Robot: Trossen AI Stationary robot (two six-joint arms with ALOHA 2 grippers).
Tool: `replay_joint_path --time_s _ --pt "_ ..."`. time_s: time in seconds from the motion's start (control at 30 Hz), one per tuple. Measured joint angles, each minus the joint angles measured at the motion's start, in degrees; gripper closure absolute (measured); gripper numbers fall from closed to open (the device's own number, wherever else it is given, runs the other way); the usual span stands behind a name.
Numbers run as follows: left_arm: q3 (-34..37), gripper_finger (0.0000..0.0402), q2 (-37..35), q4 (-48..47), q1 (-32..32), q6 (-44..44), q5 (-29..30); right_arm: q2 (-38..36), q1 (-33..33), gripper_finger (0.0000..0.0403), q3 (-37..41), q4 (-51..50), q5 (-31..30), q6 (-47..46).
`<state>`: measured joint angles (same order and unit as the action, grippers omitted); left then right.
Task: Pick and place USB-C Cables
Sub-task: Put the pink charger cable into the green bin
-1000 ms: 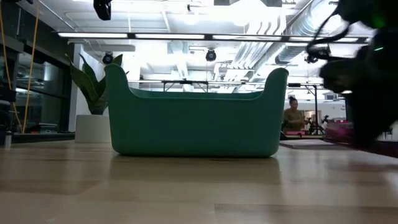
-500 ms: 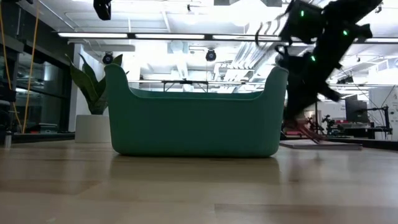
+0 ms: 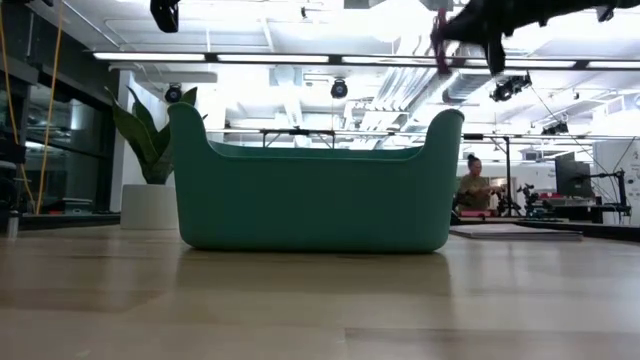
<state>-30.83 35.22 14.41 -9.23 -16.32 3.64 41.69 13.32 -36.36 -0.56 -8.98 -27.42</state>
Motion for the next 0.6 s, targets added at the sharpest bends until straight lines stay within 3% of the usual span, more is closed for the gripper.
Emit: replay_joint_path --time_s 0.17,0.27,0.43,0.6 --pt "0.0 0.0204 0.0 0.0 0.0 0.0 0.0 -2.46 -3.39 0.0403 0.0 5.77 12.0 1.81" --pt "0.0 0.0204 0.0 0.0 0.0 0.02 0.0 -1.45 -6.81 0.0403 0.0 7.21 15.72 8.68" --pt "0.0 0.0204 0.0 -0.02 0.0 0.01 0.0 1.16 -10.31 0.0403 0.0 6.98 16.53 17.68" --pt "0.0 0.0204 0.0 -0.02 0.0 0.01 0.02 2.29 -10.42 0.0403 0.0 7.63 16.51 18.47"
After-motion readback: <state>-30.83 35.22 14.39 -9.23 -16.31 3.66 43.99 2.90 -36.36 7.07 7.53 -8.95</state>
